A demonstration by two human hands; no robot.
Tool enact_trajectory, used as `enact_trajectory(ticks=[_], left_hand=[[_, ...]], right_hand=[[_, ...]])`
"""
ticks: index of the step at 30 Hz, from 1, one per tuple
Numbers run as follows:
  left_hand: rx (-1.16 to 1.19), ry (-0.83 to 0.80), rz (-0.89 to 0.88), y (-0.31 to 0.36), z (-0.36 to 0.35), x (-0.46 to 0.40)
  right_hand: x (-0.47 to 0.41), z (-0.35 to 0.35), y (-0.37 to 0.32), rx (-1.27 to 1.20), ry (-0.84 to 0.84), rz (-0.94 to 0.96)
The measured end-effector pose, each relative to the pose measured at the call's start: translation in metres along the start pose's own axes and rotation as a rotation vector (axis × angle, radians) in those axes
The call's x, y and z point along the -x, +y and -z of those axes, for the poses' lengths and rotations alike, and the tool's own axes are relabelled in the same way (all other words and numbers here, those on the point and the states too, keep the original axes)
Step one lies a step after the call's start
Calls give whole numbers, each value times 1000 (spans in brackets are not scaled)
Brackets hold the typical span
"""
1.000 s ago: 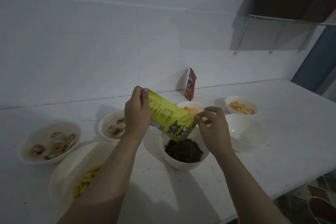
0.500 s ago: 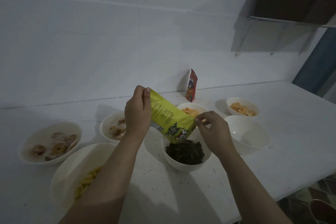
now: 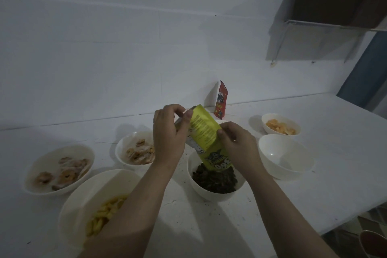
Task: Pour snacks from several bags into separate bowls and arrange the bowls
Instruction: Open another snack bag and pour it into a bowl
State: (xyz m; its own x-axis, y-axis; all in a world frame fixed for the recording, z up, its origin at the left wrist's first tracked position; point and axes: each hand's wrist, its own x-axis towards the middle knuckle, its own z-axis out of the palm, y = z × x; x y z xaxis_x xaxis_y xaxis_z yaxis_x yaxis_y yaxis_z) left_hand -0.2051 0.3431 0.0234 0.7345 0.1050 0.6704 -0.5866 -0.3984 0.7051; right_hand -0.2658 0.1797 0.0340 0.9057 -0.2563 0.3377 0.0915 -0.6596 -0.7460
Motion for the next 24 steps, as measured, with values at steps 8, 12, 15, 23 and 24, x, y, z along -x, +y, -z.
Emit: enact_trajectory(ticks=[8,12,15,23,24], left_hand=[[631,-366,648,0,-23,20],[740,-341,620,13,-32,19],[736,-330,574,19,-34,18],[731,-335,499,25,-41,18],[742,-324,501,26,-41,18]], right_hand=[[14,10,20,-322,93,-168],[22,8,22,-346,225,-197],[27,10,15,-445,100,-211],[25,23,17,-603,89,-157],[25,25,16,-621,89,-143]])
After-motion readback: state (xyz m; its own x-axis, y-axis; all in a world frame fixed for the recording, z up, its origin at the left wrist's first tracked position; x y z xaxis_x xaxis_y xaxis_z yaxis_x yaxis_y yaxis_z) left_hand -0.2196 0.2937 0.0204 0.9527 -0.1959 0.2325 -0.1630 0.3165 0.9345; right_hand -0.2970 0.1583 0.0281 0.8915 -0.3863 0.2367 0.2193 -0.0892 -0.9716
